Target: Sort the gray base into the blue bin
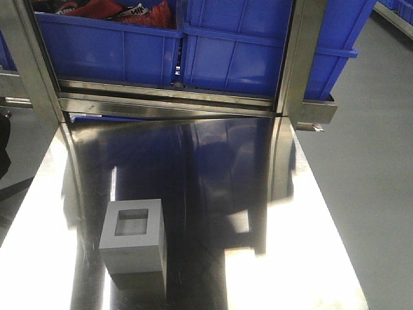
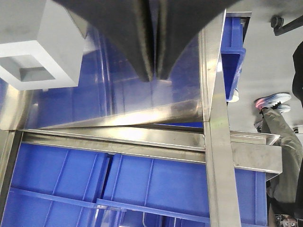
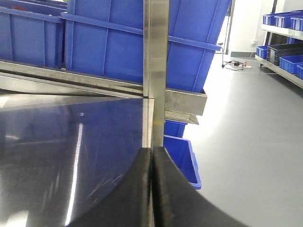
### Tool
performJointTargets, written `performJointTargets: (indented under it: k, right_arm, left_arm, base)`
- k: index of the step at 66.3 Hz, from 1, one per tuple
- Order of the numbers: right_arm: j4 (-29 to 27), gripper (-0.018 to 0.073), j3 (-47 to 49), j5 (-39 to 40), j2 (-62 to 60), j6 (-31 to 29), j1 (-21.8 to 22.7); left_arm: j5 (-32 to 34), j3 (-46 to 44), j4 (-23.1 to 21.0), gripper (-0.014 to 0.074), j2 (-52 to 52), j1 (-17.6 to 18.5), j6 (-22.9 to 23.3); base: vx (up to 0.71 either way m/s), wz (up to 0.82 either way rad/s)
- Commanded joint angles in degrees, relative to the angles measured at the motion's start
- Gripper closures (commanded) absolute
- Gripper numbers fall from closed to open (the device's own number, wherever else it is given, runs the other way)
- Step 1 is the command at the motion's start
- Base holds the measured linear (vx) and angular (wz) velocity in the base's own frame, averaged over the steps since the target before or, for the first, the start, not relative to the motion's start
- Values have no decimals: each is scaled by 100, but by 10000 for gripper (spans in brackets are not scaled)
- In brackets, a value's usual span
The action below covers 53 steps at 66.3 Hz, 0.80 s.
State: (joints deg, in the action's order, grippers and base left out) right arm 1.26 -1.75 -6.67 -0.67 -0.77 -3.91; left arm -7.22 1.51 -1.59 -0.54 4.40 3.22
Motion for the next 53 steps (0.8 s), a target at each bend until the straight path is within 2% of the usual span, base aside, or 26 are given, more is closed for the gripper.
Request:
performJointTargets:
  k: [1, 53]
  right_arm:
    - [64, 568, -79, 446, -66, -31, 28]
    - [64, 568, -79, 446, -66, -31, 28]
  left_arm:
    - [396, 164, -18, 602, -89, 39, 25]
    - [396, 164, -18, 602, -89, 39, 25]
  base:
    - [0, 0]
    - [0, 0]
